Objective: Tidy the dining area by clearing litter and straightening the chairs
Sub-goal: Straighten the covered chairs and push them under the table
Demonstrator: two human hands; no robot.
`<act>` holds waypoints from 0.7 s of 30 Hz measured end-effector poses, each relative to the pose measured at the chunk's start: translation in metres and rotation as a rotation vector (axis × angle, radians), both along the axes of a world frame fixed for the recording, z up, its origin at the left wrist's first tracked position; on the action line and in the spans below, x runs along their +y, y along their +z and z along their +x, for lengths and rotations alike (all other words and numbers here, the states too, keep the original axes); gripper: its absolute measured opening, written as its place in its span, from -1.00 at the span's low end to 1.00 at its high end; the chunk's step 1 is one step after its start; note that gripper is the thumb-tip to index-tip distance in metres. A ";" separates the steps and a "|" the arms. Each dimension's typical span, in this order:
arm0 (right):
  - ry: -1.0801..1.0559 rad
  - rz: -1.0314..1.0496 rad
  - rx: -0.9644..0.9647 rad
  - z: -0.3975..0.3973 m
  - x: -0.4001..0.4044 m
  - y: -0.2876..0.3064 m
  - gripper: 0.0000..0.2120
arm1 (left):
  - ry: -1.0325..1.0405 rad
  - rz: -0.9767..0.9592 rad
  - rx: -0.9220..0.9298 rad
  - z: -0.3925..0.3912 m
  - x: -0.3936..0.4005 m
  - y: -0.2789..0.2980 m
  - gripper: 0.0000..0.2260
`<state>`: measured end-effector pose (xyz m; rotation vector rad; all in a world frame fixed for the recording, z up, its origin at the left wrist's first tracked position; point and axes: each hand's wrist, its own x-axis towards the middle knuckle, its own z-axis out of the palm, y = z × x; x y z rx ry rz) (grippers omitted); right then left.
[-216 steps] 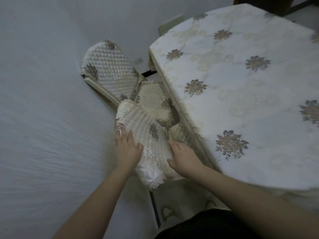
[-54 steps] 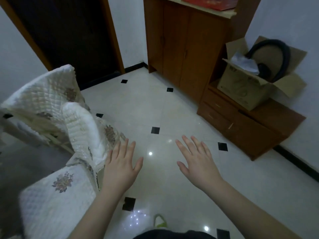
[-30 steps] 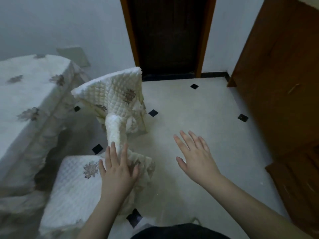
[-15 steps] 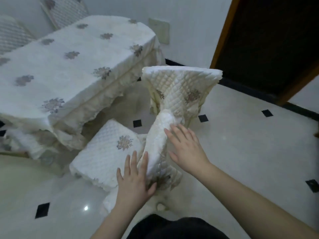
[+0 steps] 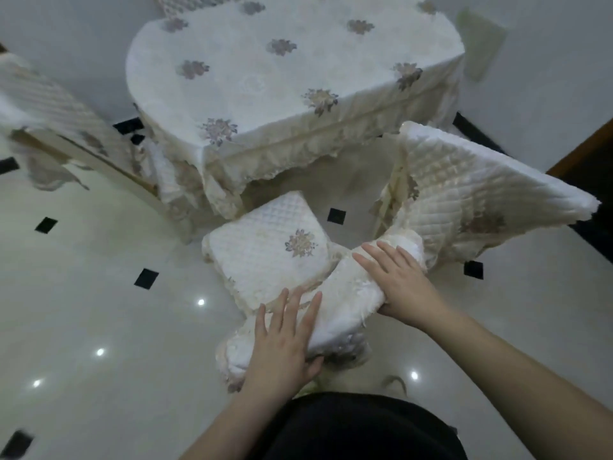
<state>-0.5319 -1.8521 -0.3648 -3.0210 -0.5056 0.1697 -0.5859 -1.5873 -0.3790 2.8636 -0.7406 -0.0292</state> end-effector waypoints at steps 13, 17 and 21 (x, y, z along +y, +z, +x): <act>0.460 0.210 0.055 0.063 -0.045 -0.020 -0.55 | 0.470 -0.115 0.097 -0.014 0.000 -0.002 -0.14; 0.443 0.112 0.136 0.066 -0.042 -0.017 -0.77 | 0.444 -0.114 0.057 -0.008 0.009 -0.006 -0.43; 0.442 -0.003 0.179 0.069 -0.037 -0.007 -0.77 | 0.408 -0.073 0.064 -0.001 0.013 -0.007 -0.69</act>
